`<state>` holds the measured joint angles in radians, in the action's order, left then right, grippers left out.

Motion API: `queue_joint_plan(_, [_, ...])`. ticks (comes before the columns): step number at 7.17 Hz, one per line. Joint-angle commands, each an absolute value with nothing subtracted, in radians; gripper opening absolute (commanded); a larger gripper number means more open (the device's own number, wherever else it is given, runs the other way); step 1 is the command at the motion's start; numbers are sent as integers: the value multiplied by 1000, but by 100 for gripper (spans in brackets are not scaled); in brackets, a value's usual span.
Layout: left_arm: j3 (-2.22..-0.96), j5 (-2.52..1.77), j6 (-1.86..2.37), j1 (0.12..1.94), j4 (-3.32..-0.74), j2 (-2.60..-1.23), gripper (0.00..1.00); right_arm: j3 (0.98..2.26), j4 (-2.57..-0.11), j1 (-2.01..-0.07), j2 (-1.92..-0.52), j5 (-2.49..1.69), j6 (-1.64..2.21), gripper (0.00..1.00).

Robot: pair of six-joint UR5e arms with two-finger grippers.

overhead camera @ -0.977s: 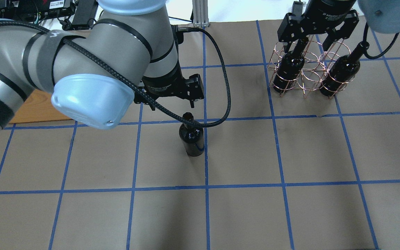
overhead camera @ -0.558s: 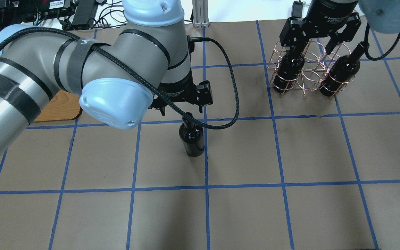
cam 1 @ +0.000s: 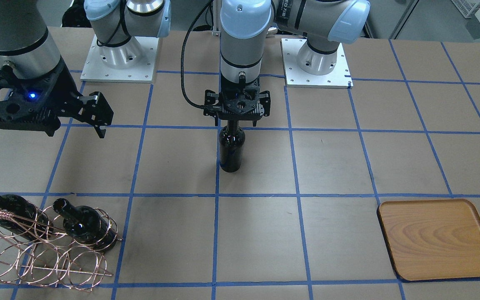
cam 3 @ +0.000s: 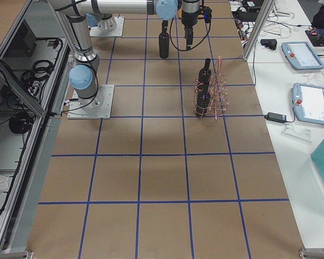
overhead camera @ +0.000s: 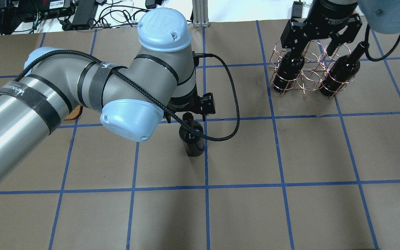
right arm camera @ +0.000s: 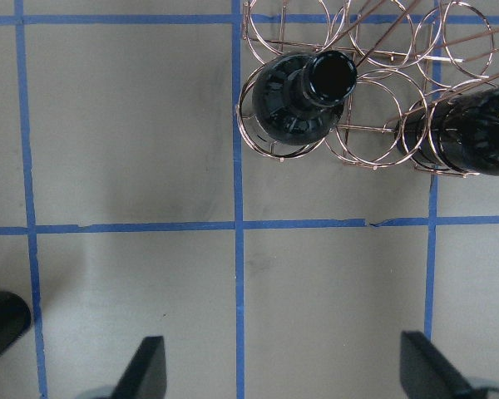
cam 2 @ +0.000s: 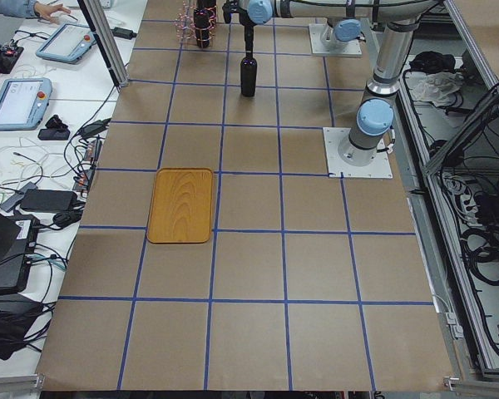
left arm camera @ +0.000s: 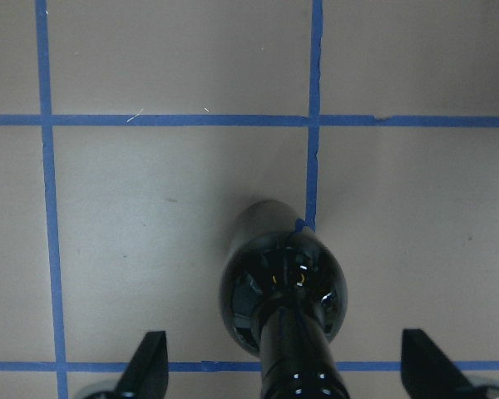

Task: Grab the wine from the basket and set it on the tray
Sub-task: 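Lower the left gripper and close it on the bottle neck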

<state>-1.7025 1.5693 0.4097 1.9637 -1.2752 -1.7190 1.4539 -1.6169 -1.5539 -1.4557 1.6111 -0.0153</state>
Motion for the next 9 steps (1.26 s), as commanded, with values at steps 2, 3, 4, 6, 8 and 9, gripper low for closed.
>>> queue_joint_plan(2, [-1710,1566,410,1965,-1267,-1723,65,1459,-1573,-1554,-1456,1612,-12,100])
queue_joint_plan(3, [-1710,1566,411,1965,-1266,-1723,54,1459,-1554,-1554,-1456,1614,-12,100])
queue_joint_plan(4, [-1710,1565,411,1967,-1267,-1723,50,1459,-1555,-1554,-1454,1614,-12,100])
queue_joint_plan(6, [-1709,1519,405,1967,-1266,-1717,11,1459,-1566,-1554,-1450,1611,-12,100])
queue_joint_plan(8, [-1692,1554,294,1953,-1282,-1681,0,1459,-1569,-1554,-1442,1603,-12,100])
queue_joint_plan(9, [-1643,1581,263,1918,-1308,-1663,0,1462,-1566,-1554,-1434,1614,-14,100])
